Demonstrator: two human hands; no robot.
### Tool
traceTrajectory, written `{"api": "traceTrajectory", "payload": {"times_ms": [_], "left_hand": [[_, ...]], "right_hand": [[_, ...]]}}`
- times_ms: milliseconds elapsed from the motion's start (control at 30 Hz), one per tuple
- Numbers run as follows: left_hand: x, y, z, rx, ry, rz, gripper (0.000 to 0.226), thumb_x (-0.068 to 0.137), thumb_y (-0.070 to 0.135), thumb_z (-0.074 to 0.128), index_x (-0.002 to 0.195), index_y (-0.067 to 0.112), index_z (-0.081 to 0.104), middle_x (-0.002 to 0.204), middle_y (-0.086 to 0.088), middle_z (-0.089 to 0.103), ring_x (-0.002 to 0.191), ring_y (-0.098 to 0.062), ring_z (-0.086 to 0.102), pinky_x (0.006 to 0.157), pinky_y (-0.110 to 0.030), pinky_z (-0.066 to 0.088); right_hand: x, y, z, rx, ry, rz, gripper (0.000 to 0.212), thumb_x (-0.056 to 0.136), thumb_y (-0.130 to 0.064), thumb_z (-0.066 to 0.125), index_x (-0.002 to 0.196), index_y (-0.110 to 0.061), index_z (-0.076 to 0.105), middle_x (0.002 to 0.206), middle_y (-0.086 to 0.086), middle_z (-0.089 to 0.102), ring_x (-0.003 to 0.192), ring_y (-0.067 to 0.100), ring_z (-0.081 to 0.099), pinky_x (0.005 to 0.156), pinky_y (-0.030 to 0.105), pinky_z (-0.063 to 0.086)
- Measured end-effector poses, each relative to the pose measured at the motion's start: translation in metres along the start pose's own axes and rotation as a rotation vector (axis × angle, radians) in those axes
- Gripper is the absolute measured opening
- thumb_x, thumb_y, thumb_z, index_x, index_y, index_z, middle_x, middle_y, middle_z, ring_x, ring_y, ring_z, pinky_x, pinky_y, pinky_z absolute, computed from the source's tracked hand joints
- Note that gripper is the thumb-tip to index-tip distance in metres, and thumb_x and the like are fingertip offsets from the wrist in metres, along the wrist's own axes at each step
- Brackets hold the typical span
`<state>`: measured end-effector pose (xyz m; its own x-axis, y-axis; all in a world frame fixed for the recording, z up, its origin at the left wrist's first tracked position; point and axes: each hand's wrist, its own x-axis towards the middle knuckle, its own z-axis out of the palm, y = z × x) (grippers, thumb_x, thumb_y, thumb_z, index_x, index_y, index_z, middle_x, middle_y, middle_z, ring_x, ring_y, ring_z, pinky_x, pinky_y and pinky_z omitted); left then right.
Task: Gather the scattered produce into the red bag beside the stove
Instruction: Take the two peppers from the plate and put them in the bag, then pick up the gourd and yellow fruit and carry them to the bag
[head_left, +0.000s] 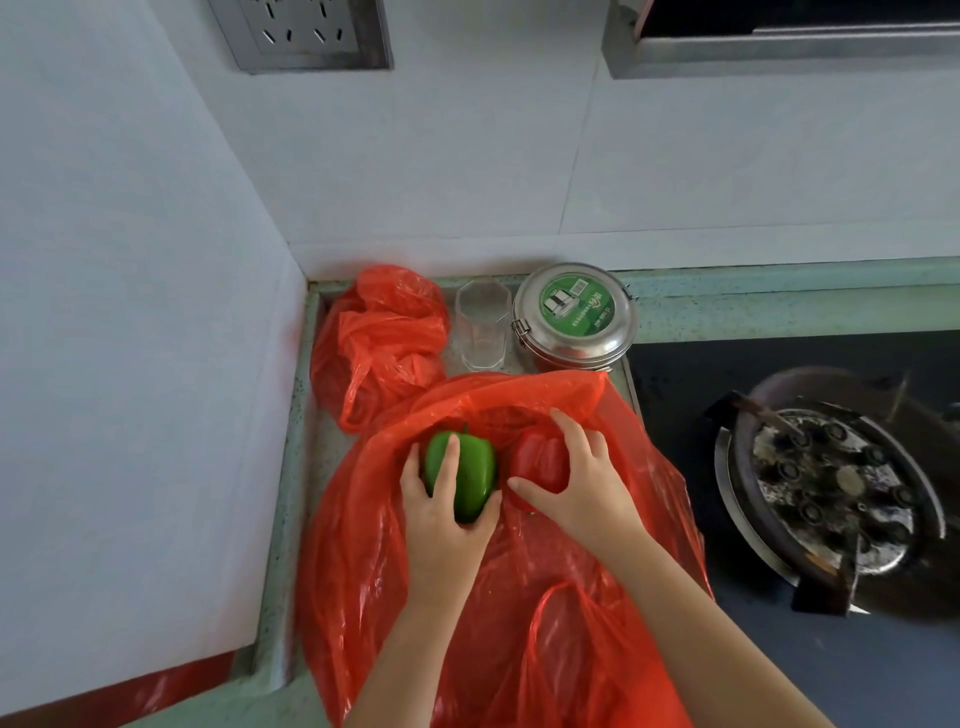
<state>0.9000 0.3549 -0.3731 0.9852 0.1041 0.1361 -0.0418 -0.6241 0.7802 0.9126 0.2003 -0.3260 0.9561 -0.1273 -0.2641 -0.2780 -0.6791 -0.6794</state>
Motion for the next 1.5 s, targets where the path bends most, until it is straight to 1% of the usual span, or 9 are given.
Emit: {"api": "traceTrajectory", "payload": {"times_ms": [167, 300, 567, 700, 833, 1067, 1233, 1400, 1500], "left_hand": [[-0.004, 0.006, 0.0, -0.017, -0.032, 0.005, 0.074, 0.075, 0.035, 0.074, 0.137, 0.032, 0.034, 0.145, -0.02, 0.026, 0.135, -0.026, 0.023, 0.106, -0.035, 0.023], [-0.009, 0.008, -0.003, -0.029, -0.051, 0.005, 0.071, 0.075, 0.056, 0.054, 0.138, 0.031, 0.034, 0.146, -0.019, 0.024, 0.136, -0.023, 0.02, 0.106, -0.034, 0.022], [-0.02, 0.021, -0.018, -0.018, -0.041, 0.04, 0.069, 0.077, 0.053, 0.048, 0.138, 0.023, 0.037, 0.146, -0.02, 0.025, 0.137, -0.026, 0.021, 0.106, -0.031, 0.018], [-0.033, 0.034, -0.03, -0.051, -0.026, 0.096, 0.065, 0.079, 0.05, 0.049, 0.136, 0.017, 0.042, 0.143, -0.016, 0.033, 0.133, -0.024, 0.03, 0.104, -0.032, 0.025], [-0.05, 0.045, -0.04, -0.059, -0.014, 0.235, 0.056, 0.083, 0.042, 0.052, 0.132, 0.015, 0.045, 0.136, -0.016, 0.043, 0.127, -0.027, 0.039, 0.103, -0.04, 0.034], [-0.078, 0.073, -0.045, 0.098, -0.035, 0.667, 0.045, 0.086, 0.028, 0.053, 0.127, 0.011, 0.049, 0.128, -0.014, 0.053, 0.125, -0.031, 0.043, 0.101, -0.046, 0.037], [-0.096, 0.097, -0.037, 0.101, -0.102, 0.786, 0.041, 0.086, 0.028, 0.052, 0.122, 0.01, 0.055, 0.123, -0.013, 0.058, 0.124, -0.031, 0.043, 0.095, -0.054, 0.041], [-0.12, 0.126, -0.022, 0.048, -0.213, 0.835, 0.04, 0.088, 0.03, 0.046, 0.118, 0.009, 0.061, 0.122, -0.01, 0.059, 0.124, -0.028, 0.044, 0.1, -0.051, 0.037], [-0.136, 0.147, -0.011, 0.015, -0.267, 0.891, 0.04, 0.088, 0.03, 0.046, 0.119, 0.009, 0.06, 0.123, -0.01, 0.059, 0.124, -0.027, 0.043, 0.101, -0.05, 0.035]], "right_hand": [[-0.005, 0.002, -0.002, -0.009, 0.006, -0.016, 0.088, 0.071, -0.053, 0.068, 0.14, -0.037, 0.016, 0.135, 0.001, 0.032, 0.12, 0.02, 0.042, 0.087, 0.036, 0.048], [-0.012, 0.004, -0.004, -0.035, 0.019, -0.036, 0.087, 0.072, -0.053, 0.067, 0.141, -0.035, 0.017, 0.135, -0.001, 0.032, 0.12, 0.017, 0.041, 0.086, 0.035, 0.048], [-0.037, -0.002, -0.015, -0.123, 0.078, -0.082, 0.079, 0.079, -0.049, 0.062, 0.142, -0.031, 0.018, 0.14, 0.0, 0.029, 0.125, 0.018, 0.036, 0.087, 0.034, 0.047], [-0.06, -0.008, -0.023, -0.214, 0.142, -0.129, 0.068, 0.083, -0.046, 0.058, 0.14, -0.028, 0.026, 0.142, 0.002, 0.029, 0.128, 0.021, 0.03, 0.088, 0.035, 0.044], [-0.088, -0.01, -0.031, -0.271, 0.253, -0.173, 0.062, 0.079, -0.049, 0.053, 0.134, -0.021, 0.042, 0.136, 0.008, 0.041, 0.126, 0.028, 0.036, 0.092, 0.043, 0.043], [-0.145, 0.0, -0.041, -0.368, 0.46, -0.166, 0.054, 0.077, -0.044, 0.045, 0.121, -0.015, 0.054, 0.122, 0.012, 0.057, 0.115, 0.035, 0.05, 0.091, 0.055, 0.044], [-0.19, 0.015, -0.051, -0.458, 0.582, -0.087, 0.048, 0.08, -0.041, 0.043, 0.119, -0.016, 0.056, 0.12, 0.009, 0.059, 0.117, 0.032, 0.05, 0.093, 0.061, 0.038], [-0.233, 0.037, -0.066, -0.449, 0.691, 0.016, 0.044, 0.078, -0.03, 0.06, 0.118, -0.014, 0.057, 0.121, 0.008, 0.059, 0.12, 0.032, 0.048, 0.095, 0.062, 0.033], [-0.259, 0.049, -0.079, -0.459, 0.766, 0.078, 0.044, 0.076, -0.03, 0.057, 0.117, -0.014, 0.058, 0.12, 0.007, 0.06, 0.119, 0.031, 0.049, 0.095, 0.061, 0.034]]}}
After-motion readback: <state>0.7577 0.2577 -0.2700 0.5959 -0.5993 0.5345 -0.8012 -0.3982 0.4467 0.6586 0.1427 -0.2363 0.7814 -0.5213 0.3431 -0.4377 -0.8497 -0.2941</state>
